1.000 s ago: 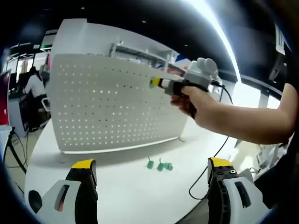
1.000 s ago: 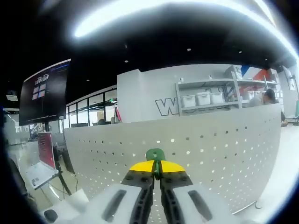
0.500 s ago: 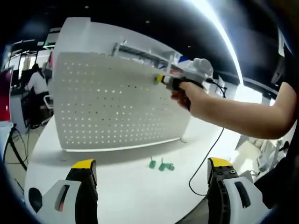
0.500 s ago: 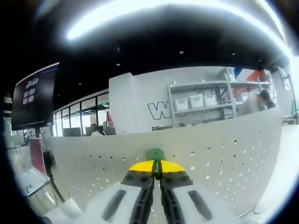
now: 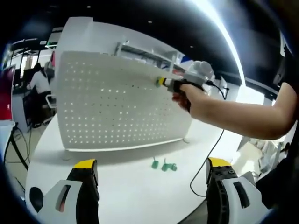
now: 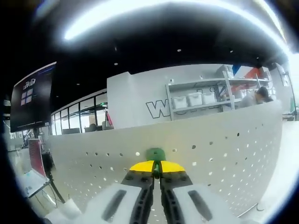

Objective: Insert the hook assembly into the mounting plate slot until the hook locks in place.

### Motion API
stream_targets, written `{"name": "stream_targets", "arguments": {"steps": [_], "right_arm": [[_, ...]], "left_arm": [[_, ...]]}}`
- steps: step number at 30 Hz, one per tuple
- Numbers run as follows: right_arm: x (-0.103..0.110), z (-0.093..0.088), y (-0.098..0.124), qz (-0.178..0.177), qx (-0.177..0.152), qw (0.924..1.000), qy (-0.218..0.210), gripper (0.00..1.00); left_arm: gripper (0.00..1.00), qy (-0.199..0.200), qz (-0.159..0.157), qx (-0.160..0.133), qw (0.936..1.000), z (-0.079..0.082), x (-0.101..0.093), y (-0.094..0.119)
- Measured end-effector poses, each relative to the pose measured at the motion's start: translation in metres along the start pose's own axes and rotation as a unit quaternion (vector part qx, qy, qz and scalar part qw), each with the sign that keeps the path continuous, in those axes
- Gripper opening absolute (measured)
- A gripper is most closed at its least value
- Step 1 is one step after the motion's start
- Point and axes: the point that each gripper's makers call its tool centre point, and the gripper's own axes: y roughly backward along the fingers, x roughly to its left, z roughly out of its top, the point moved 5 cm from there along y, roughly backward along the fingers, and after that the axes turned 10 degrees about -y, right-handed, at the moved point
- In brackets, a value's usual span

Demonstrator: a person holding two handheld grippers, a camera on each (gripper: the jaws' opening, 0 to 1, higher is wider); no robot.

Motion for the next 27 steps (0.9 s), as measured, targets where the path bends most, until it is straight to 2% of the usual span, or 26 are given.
{"name": "stream_targets", "arguments": {"steps": [5,14,17,20,23,27], "right_arm": [[0.001,0.0,0.0,0.001,-0.001,1.0,0.005,0.01],[0.001,-0.001,0.001,0.007,0.021,0.9995,0.023,0.06],[0.0,0.003,0.003,0.006,0.013,0.9998,0.012,0.14],[0.001,0.012,0.005,0.015,0.007,0.9998,0.011,0.16],[0.006,0.022,0.011,0.033,-0.017,0.9988,0.033,0.23],[0.007,0.03,0.024,0.05,-0.022,0.997,0.055,0.26]], "left_arm": [[0.96,0.004,0.004,0.003,1.0,-0.003,0.002,0.001],[0.97,-0.001,-0.001,0.006,1.0,0.0,-0.003,-0.002],[0.97,-0.002,0.0,0.005,1.0,0.001,-0.003,-0.001],[0.97,-0.004,0.003,0.003,1.0,0.002,-0.003,0.001],[0.97,-0.003,0.004,0.004,1.0,0.002,-0.005,0.002],[0.98,-0.008,-0.001,0.008,0.9999,0.002,-0.013,0.002]]}}
